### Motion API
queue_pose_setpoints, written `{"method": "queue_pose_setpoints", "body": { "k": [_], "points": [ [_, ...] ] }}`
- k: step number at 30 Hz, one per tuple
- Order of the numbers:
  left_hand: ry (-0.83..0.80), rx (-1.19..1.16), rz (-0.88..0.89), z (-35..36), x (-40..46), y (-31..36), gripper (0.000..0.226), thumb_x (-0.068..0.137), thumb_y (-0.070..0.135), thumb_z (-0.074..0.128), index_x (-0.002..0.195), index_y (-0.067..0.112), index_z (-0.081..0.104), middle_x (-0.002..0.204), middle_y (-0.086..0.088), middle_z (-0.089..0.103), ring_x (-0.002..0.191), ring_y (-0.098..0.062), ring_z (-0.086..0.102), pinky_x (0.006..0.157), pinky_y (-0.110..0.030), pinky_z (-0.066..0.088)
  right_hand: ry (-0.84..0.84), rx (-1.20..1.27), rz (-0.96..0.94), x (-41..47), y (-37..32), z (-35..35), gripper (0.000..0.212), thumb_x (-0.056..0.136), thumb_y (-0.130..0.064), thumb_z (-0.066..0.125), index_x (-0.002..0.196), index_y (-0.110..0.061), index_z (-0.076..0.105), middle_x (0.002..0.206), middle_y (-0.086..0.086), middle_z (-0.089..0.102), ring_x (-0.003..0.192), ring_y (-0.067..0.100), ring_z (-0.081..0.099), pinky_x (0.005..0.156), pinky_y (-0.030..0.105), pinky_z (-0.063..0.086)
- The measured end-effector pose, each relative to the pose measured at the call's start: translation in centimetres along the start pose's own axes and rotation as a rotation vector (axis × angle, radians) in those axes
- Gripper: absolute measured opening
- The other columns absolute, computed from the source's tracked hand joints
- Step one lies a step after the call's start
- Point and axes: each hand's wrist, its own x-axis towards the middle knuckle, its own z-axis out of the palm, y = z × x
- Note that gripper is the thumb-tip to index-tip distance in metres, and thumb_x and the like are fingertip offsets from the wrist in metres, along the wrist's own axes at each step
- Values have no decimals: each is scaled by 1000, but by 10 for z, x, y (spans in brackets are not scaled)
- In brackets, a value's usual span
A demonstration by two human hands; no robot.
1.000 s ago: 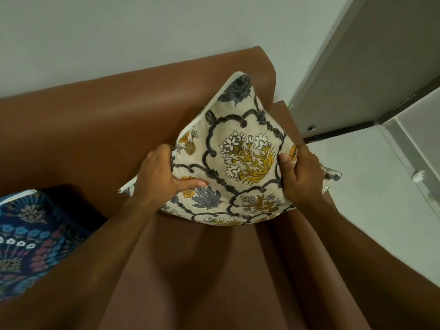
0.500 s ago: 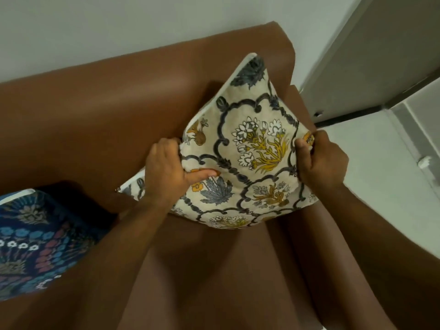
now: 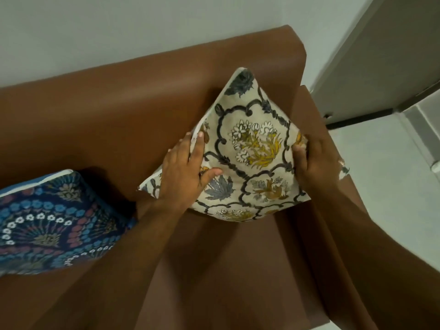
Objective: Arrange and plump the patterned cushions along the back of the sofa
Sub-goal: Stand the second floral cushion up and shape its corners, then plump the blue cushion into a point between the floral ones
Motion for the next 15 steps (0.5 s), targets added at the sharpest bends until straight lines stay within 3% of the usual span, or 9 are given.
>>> {"method": "queue_pose_setpoints", "body": {
  "k": [3, 7, 11, 15],
  "points": [
    [37, -14, 14, -7, -9, -1, 93, 93, 77, 25, 158, 11, 17, 159, -27, 32, 145, -44, 36, 110, -63, 38, 60, -1, 57, -12, -3, -13, 84, 98, -73, 23, 141, -8, 52, 134, 21, 59, 124, 39, 54, 101, 46, 40],
    [81, -116, -87, -22, -42, -7, 101, 89, 78, 36, 160, 13, 8, 167, -20, 16, 154, -36, 20, 120, -59, 27, 141, 87, 42, -44, -43, -35, 78, 99, -65, 33, 147, -5, 45, 145, 24, 49, 133, 38, 45, 107, 48, 38],
    [87, -175, -189, -43, -71, -19, 108, 84, 85, 32, 161, 13, 6, 169, -16, 12, 156, -29, 14, 123, -52, 23, 183, 182, -98, -79, -100, -29, 74, 102, -61, 35, 140, 1, 50, 141, 30, 48, 132, 42, 46, 108, 57, 41],
    [101, -194, -254, -73, -109, -39, 108, 82, 86, 31, 161, 15, 10, 169, -12, 14, 156, -25, 15, 121, -42, 21, 101, 265, -230, -110, -172, -12, 69, 103, -60, 38, 137, -2, 54, 139, 27, 51, 133, 42, 48, 108, 56, 41]
  ]
}}
